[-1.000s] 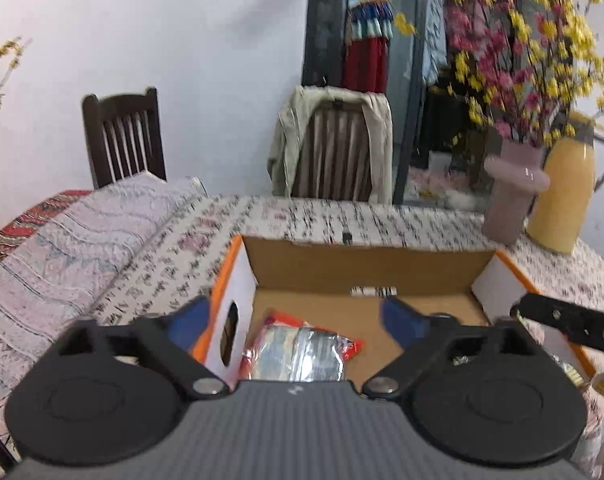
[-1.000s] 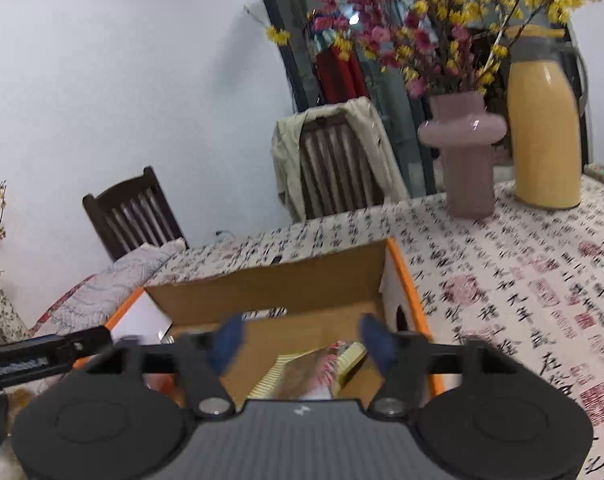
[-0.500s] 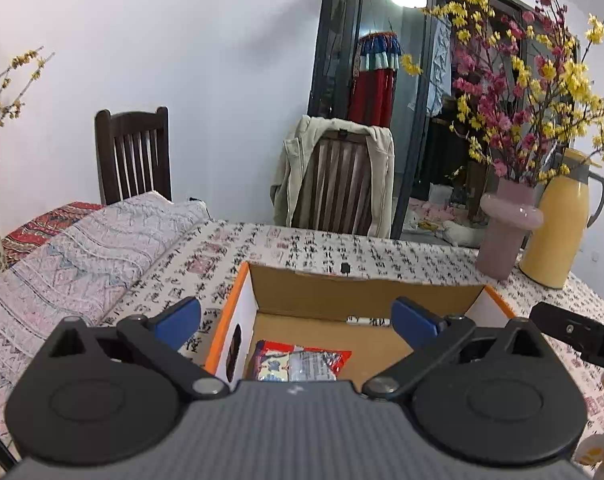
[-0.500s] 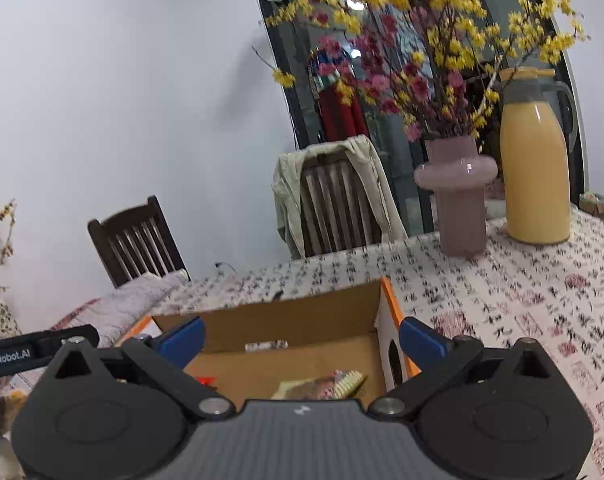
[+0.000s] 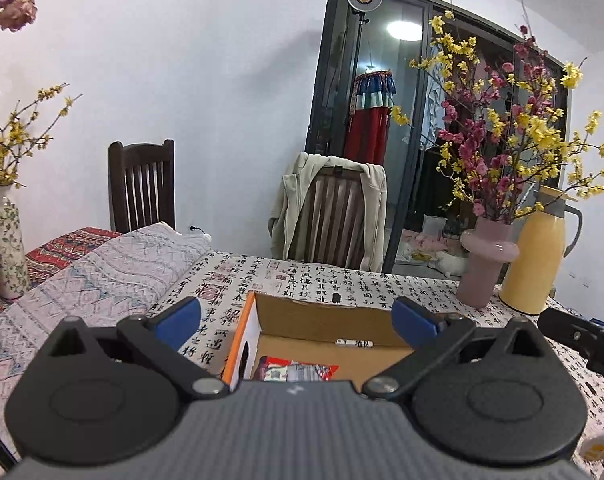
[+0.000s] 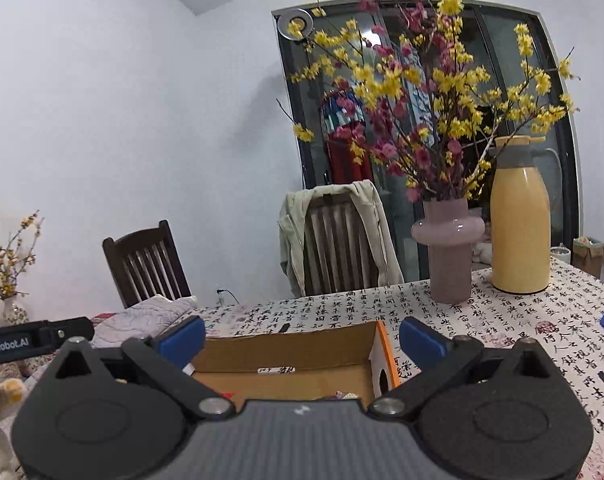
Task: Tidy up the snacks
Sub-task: 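Withdraw both grippers from the box back toward the snack pile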
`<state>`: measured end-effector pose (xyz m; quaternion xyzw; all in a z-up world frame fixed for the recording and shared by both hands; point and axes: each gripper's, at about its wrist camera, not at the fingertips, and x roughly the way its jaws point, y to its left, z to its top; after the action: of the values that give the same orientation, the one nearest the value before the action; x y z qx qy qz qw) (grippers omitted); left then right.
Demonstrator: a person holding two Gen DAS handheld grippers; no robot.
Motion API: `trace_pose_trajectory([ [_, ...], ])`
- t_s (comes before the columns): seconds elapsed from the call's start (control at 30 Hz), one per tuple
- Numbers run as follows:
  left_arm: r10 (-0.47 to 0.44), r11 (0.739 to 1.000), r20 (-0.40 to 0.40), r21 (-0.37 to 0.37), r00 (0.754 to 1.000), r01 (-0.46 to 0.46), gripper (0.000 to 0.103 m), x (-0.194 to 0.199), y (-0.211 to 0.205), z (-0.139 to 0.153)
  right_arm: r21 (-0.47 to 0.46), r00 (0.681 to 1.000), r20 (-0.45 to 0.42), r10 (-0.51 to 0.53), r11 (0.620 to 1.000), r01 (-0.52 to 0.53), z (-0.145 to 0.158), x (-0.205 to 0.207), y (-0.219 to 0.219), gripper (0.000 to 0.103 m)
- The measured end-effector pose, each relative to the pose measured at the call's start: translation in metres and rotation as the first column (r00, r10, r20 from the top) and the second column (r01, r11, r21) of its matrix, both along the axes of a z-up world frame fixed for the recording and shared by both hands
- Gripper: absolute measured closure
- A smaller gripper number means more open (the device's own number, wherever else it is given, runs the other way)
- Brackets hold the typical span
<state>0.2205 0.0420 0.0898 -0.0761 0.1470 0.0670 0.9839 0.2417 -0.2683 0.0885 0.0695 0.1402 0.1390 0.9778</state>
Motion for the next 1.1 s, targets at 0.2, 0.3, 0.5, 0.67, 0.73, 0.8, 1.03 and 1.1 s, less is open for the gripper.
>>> trace_pose_trajectory([
  [0.2,0.005,1.000,0.004,0.015,1.000,-0.005,0.000,-0.039,-0.004,-0.002,-0.027,1.000,0.012,0.022,0.999,-0.022,-0.003,-0.044,-0.001,0.000],
  [0.3,-0.004,1.000,0.004,0.006,1.000,0.004,0.000,-0.058,-0.003,-0.004,-0.035,0.999,0.012,0.032,0.999,-0.031,-0.008,-0.065,0.000,0.000],
  [0.5,-0.018,1.000,-0.001,0.010,1.000,0.018,0.000,-0.098,-0.008,-0.012,-0.037,0.999,-0.002,0.043,0.998,-0.044,-0.023,-0.111,-0.004,0.000],
  [0.67,-0.023,1.000,0.007,0.006,1.000,0.023,0.000,-0.135,-0.009,-0.024,-0.050,0.999,-0.016,0.050,0.997,-0.051,-0.037,-0.146,-0.008,0.000],
  [0.73,-0.031,1.000,0.023,-0.002,0.999,0.031,0.000,-0.153,-0.009,-0.031,-0.054,0.998,-0.021,0.052,0.997,-0.053,-0.041,-0.159,-0.010,0.000],
  [0.8,-0.032,0.999,0.029,-0.004,0.999,0.033,0.000,-0.167,-0.009,-0.036,-0.065,0.998,-0.026,0.055,0.996,-0.057,-0.046,-0.174,-0.012,0.000],
  [1.03,-0.054,0.999,-0.003,0.006,0.999,0.054,0.000,-0.206,-0.006,-0.056,-0.087,0.997,-0.050,0.063,0.994,-0.067,-0.066,-0.218,-0.021,0.000],
  [1.1,-0.065,0.998,-0.009,0.007,0.998,0.065,0.000,-0.214,-0.005,-0.064,-0.084,0.996,-0.060,0.072,0.993,-0.077,-0.069,-0.223,-0.022,0.000],
])
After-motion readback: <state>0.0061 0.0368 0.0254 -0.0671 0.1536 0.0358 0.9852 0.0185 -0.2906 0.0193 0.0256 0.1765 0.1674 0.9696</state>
